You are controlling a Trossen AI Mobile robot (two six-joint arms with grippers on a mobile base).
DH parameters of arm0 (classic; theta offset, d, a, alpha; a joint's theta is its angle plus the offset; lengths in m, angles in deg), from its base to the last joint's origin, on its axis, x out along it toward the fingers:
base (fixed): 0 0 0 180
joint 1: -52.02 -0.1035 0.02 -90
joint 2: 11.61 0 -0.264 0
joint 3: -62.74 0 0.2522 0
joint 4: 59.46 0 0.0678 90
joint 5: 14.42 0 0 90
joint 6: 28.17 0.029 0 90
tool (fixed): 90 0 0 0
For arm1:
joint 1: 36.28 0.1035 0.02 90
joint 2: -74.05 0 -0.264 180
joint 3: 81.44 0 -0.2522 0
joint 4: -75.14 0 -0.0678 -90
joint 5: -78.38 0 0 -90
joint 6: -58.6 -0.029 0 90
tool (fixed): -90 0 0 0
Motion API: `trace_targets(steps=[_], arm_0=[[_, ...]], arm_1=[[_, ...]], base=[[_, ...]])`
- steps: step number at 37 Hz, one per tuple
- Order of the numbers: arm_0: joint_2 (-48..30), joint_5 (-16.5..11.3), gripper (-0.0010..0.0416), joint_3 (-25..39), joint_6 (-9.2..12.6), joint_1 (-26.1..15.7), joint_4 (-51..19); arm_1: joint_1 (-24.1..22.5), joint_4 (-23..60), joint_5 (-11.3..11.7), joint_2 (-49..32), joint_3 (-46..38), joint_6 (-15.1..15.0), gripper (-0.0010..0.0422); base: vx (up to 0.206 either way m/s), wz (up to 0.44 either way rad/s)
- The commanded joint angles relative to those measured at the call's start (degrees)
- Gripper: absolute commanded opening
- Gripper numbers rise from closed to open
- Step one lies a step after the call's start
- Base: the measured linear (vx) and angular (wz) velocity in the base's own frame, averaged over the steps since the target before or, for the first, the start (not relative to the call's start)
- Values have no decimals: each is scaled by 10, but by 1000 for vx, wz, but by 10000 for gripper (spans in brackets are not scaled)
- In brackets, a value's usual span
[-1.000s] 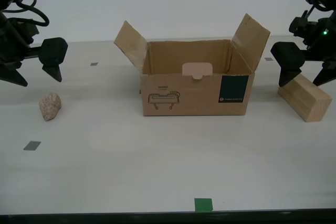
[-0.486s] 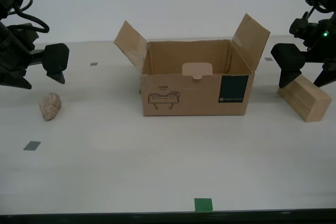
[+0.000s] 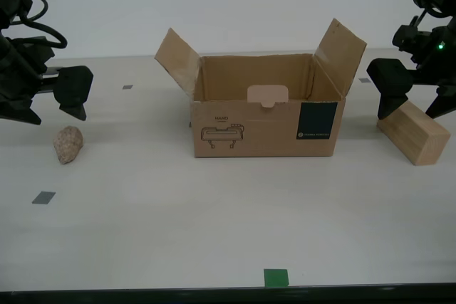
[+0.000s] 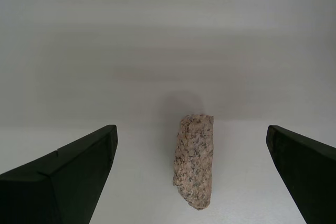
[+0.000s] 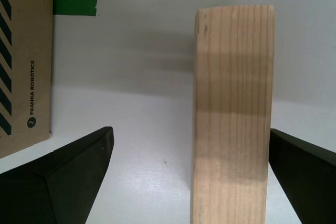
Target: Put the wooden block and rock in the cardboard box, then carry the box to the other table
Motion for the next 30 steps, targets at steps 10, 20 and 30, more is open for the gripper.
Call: trace_targets(steps=[10,20,30], arm_0=[[0,1,399,0,7,-3,1],[0,1,398,0,12,-4,1],[0,1,399,0,12,-6,1]], arm_1=[[0,-3,28,0,0,-2,389],[0,-20,28,0,16,4,389],[0,-49,28,0,45,23,389]], base=[[0,0],[0,0],[0,0]])
